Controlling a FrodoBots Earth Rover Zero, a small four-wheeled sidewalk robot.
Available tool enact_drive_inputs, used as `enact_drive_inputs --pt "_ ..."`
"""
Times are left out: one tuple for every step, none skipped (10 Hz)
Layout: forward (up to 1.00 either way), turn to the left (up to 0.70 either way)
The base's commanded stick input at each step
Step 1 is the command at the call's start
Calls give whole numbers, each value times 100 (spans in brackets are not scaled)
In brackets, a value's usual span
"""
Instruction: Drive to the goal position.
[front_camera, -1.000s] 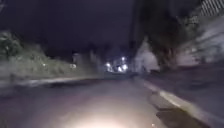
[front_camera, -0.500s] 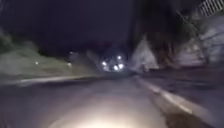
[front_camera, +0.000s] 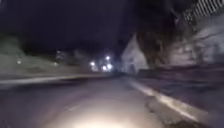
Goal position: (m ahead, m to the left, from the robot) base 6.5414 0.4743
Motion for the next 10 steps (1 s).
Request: enact_drive_inputs --pt "70 -7" --pt "70 0" --pt "70 0" --pt "70 0" --pt "70 0" --pt "70 0" --pt "70 0" --pt "70 0" --pt "70 0" --pt "70 0"
